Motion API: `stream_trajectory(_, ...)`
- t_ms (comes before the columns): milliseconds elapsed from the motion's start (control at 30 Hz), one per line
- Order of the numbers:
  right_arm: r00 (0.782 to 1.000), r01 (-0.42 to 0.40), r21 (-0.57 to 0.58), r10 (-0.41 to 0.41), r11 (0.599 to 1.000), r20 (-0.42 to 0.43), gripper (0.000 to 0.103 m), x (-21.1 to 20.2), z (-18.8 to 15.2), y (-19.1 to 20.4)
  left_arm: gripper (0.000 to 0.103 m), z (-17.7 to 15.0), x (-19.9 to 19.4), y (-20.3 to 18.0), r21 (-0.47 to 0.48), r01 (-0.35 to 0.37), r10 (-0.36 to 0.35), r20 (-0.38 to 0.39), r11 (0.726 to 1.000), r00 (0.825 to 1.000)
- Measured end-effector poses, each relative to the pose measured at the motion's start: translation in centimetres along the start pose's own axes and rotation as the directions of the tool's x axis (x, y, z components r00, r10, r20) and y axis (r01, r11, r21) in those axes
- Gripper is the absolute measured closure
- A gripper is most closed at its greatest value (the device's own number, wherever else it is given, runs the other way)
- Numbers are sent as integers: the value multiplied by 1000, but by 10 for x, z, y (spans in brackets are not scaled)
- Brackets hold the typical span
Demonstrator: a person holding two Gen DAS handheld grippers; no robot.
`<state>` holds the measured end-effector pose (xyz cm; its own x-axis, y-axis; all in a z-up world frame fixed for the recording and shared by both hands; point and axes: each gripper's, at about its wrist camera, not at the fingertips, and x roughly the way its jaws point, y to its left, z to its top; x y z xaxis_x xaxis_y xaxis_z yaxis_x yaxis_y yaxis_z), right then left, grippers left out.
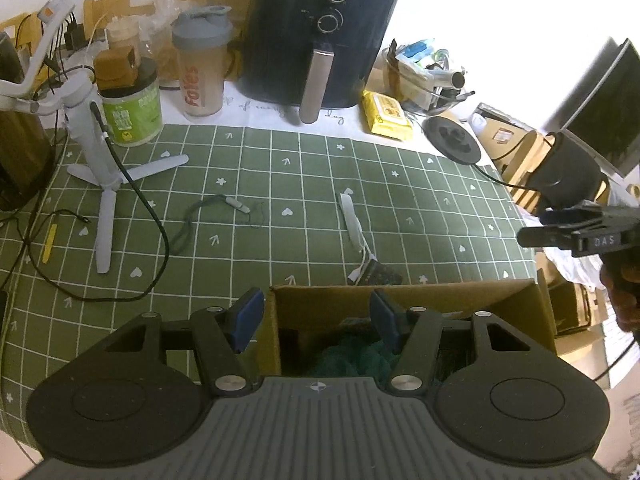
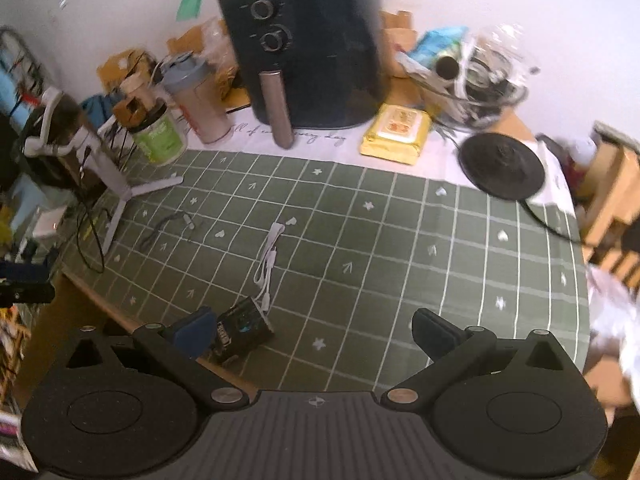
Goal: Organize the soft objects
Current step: 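Move the right gripper toward the white cable on the mat, then close the right gripper on the white cable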
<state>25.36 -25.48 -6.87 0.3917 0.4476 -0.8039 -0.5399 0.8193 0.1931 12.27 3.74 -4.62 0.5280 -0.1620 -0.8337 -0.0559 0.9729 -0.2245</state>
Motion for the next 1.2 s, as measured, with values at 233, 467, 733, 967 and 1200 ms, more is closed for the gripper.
stream_trajectory(233,996,-83,-121,79,989,-34,1,30,27,4,45,2,2,-4,-25,5,-5,8,1000,1000)
stream_trajectory(467,987,-152,-208,138,966,-81,8,74,44,4,45,-2,-3,-2,-79,-2,4,27,997,1000)
stream_trajectory(733,977,-204,-327,172,923,-123,18,124,54,12,45,-10,-7,7,-137,-28,31,19,990,999)
stream_trajectory(967,961,-266,-390,208,882,-185,39,164,57,26,45,-16,-9,15,-189,-61,64,9,980,998)
stream_trajectory(1200,954,-283,-397,212,873,-213,41,199,57,37,45,-20,-9,22,-224,-86,87,-5,971,996)
